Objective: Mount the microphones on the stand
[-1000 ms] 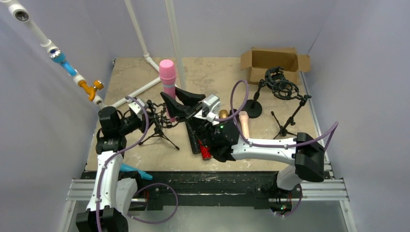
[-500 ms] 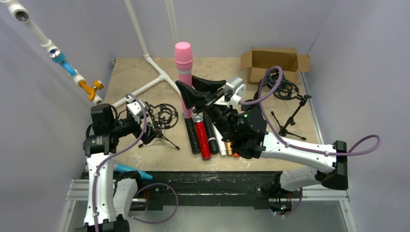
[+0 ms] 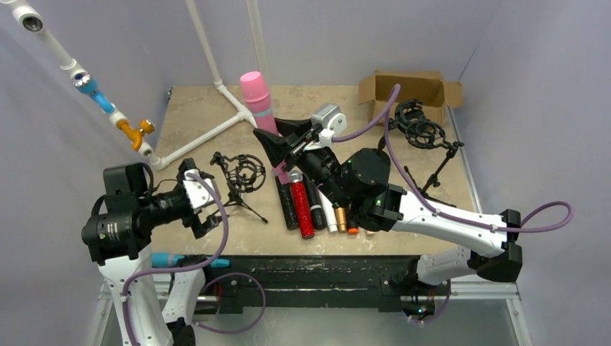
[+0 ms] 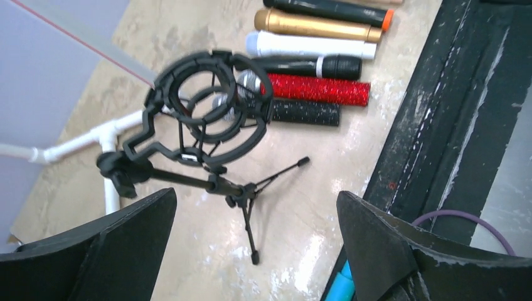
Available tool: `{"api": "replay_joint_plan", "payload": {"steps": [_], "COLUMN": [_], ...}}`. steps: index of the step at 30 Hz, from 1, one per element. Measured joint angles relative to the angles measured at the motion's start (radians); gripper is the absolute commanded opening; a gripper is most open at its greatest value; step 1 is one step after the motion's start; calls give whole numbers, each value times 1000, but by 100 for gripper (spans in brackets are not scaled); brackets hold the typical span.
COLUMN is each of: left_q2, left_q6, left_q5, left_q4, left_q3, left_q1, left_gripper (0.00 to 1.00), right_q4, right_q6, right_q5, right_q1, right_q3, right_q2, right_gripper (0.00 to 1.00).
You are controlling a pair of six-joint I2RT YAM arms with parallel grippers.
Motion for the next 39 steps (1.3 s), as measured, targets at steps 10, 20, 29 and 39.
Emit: {"api": "replay_joint_plan", "payload": {"steps": [10,20,29,39], "left_q2": [-98,-160,-180,-167], "left_q6": [-623,-1058,-1236,-1411], "left_q5": [327,357,355,344], "left_q4": [328,724,948,1148], "left_q3": [-114,-227,-248,-301], "left_q1": [0,0,0,-1], "left_gripper": [100,100,69,9], "right_q4": [139,286,340,381], "right_q6": [41,88,105,126], "right_q5": [-47,-111,-134,-126], "right_q1": [0,43,82,86], "right_q3": [-15,77,76,44], "right_q2": [18,219,264,251], "right_gripper": [0,0,0,6]}}
